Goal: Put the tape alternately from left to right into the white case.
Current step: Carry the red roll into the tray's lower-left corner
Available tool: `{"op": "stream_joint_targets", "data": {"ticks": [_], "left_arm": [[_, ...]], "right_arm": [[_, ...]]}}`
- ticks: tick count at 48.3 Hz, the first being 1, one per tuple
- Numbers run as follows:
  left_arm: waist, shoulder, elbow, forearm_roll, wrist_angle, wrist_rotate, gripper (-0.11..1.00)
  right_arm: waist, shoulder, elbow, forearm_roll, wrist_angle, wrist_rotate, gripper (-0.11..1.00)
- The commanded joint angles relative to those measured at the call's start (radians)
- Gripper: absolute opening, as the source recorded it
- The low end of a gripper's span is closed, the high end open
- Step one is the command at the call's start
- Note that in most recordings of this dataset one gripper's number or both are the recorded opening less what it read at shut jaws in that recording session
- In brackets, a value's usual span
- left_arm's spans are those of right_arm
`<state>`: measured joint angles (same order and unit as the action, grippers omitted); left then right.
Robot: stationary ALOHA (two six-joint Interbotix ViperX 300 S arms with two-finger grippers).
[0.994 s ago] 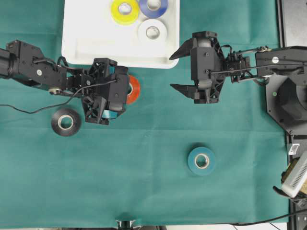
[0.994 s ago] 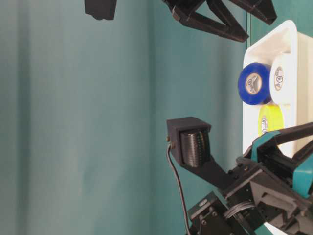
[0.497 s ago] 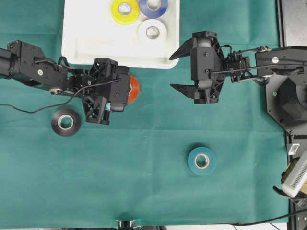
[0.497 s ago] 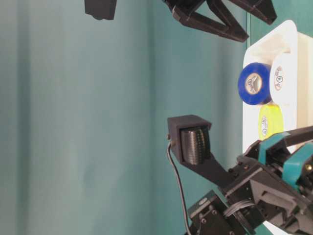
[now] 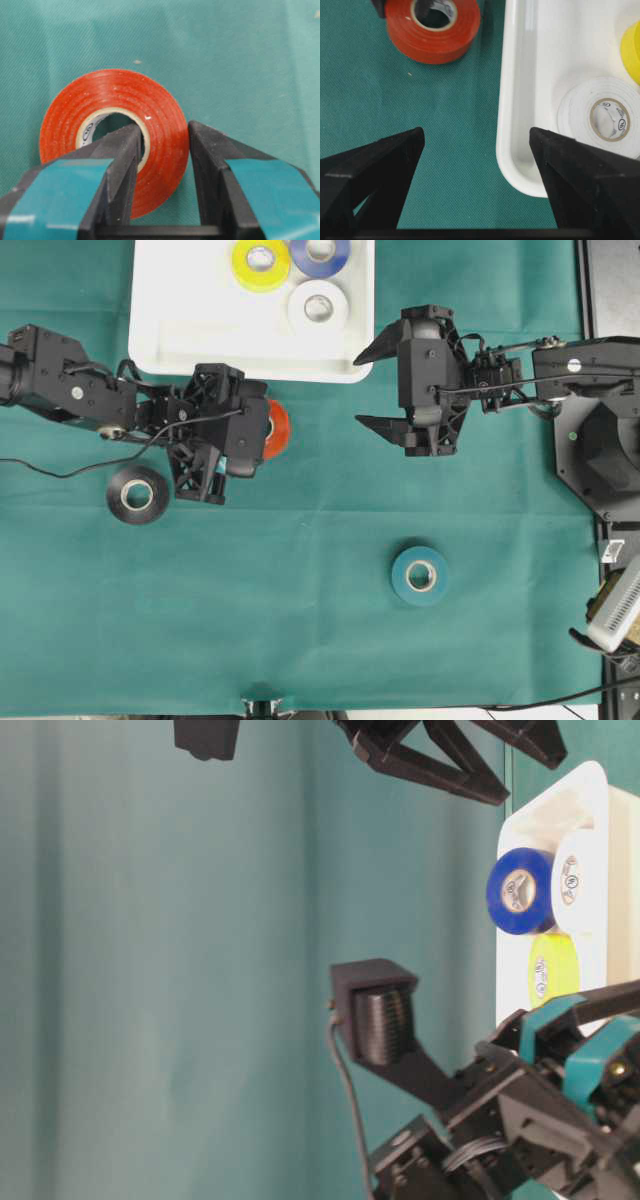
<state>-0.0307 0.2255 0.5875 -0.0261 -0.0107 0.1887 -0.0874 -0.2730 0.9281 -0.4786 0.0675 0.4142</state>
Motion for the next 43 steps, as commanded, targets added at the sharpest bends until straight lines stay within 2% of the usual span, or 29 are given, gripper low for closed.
{"op": "stream_joint_targets", "data": {"ticks": [1,14,37,43], "left_arm": [[-0.028,-0.064,-0.012,-0.002,0.02,0.002,0.28],[-0.071,-0.15,-0.009,0.0,0.094,0.003,0.28],[-0.069,-0.202,-0.005,0.0,0.129,0.008,0.28],[-0.048,-0.215,0.005,0.0,0.141,0.011,0.28]], "right_arm": [[0.002,-0.015,-0.008,0.002,-0.008,0.002,0.75],[0.002,-0.015,-0.008,0.002,-0.015,0.002,0.75],[0.002,-0.015,-0.006,0.002,-0.02,0.002,0.75],[0.002,-0.015,-0.006,0.002,-0.02,0.002,0.75]]}}
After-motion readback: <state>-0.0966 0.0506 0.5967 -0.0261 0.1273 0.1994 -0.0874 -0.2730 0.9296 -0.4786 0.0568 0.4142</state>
